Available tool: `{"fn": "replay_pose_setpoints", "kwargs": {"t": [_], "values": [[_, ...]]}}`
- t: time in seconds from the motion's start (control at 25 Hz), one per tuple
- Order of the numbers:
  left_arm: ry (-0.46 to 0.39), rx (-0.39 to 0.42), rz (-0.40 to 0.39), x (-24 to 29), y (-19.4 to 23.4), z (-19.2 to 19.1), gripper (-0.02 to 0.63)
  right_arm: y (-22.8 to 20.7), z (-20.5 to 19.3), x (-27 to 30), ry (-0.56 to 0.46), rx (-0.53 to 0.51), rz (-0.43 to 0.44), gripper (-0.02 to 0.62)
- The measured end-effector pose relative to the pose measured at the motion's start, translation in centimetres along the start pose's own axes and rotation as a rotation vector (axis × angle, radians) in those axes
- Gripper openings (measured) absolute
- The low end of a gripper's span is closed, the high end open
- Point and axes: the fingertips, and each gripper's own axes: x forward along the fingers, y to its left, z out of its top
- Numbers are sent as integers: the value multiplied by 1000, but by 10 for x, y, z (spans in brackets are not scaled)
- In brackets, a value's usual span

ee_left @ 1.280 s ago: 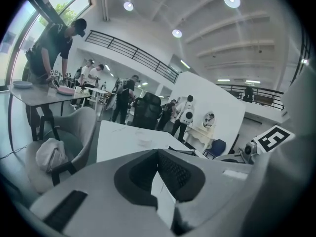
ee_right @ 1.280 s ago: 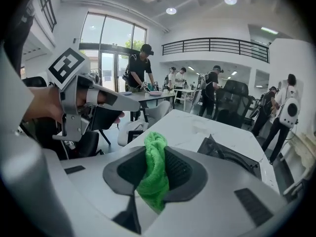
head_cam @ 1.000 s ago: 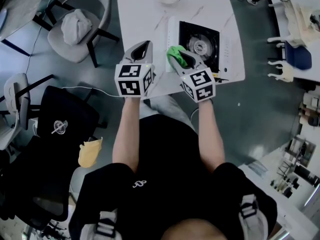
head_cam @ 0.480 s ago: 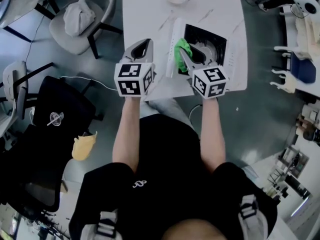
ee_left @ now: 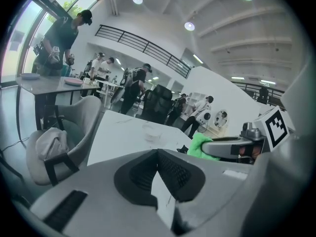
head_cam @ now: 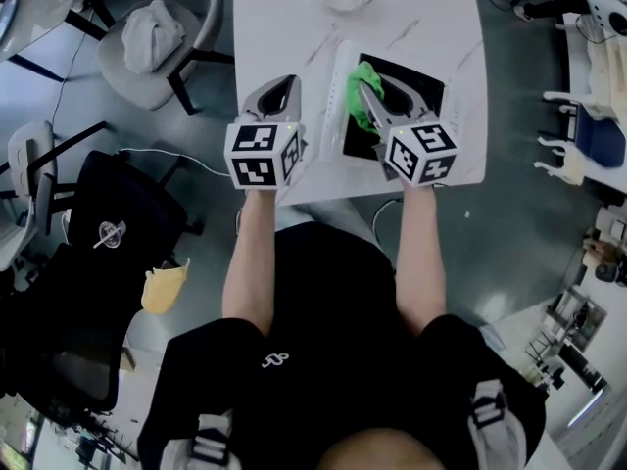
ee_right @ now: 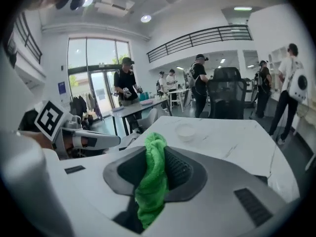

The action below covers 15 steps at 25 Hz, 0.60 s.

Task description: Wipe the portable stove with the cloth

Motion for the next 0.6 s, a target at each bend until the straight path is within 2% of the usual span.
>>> {"fn": "replay_pose_setpoints", "kwargs": {"t": [0.08,0.24,0.6], "values": [[2,1,0,5,-2,1,-2,1,1,7,29,-34,12,83],[1,3,1,14,-5,7,-2,2,0,21,43,-37,48,83],[9,5,11,29,-7,12,-2,-23,30,41,-45,-51,1,83]]}}
